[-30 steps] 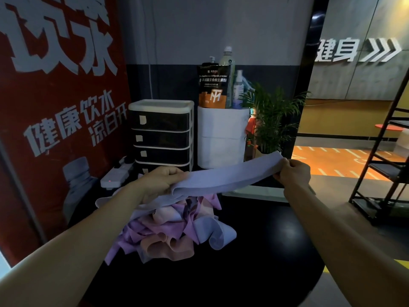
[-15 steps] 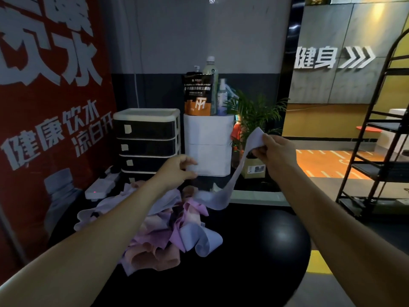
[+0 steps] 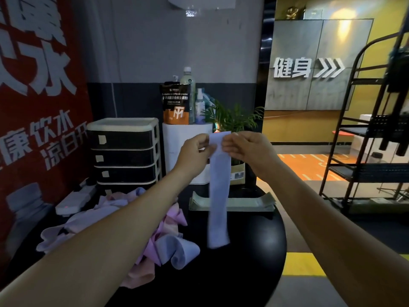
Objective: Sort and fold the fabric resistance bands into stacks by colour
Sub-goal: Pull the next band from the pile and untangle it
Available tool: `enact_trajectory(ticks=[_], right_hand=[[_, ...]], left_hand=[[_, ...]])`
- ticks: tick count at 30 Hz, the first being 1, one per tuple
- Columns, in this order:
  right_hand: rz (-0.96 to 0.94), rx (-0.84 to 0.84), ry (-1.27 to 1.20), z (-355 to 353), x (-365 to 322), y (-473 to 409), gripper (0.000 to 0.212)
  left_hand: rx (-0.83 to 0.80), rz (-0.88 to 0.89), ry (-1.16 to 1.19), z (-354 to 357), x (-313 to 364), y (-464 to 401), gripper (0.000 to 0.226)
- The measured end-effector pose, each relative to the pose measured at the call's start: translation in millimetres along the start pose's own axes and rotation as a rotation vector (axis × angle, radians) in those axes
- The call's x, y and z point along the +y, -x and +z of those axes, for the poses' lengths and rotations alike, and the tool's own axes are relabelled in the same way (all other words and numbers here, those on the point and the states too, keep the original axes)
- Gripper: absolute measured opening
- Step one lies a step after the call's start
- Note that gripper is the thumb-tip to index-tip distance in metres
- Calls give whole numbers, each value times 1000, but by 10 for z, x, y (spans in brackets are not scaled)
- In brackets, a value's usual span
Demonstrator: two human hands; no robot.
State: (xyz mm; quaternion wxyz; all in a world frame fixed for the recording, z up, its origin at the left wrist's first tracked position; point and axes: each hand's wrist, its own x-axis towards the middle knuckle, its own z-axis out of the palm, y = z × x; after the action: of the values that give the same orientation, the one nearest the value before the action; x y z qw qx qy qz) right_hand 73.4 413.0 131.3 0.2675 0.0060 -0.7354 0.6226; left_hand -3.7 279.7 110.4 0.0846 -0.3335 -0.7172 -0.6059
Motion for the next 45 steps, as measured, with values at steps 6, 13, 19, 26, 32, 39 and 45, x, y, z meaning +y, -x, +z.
enact_trajectory(ticks=[6,13,19,26,32,39,45], right_hand=[[-253,55,468,-80,102,-141,19],[-249,159,424,-92,186,-192,12],[-112,386,351,-447,392,-176,13],[214,639,246,-1007,1154,-22,18],[375,599,301,-1165,1841,203,20],[475,512,400,-1100,2521,295,7],[450,483,525,-1057,2549,368,9]], left_hand=[[-48,12,-71,74,-48,-36,24],[-206,-101,-2,191,-162,82,28],[-460,-181,-253,273,-724,291,23],[-605,-429,-613,33,-1104,404,28],[-296,-624,-402,-56,-1400,360,19],[-160,-425,-765,101,-1711,355,9],[-117,-383,-821,85,-1907,377,27]])
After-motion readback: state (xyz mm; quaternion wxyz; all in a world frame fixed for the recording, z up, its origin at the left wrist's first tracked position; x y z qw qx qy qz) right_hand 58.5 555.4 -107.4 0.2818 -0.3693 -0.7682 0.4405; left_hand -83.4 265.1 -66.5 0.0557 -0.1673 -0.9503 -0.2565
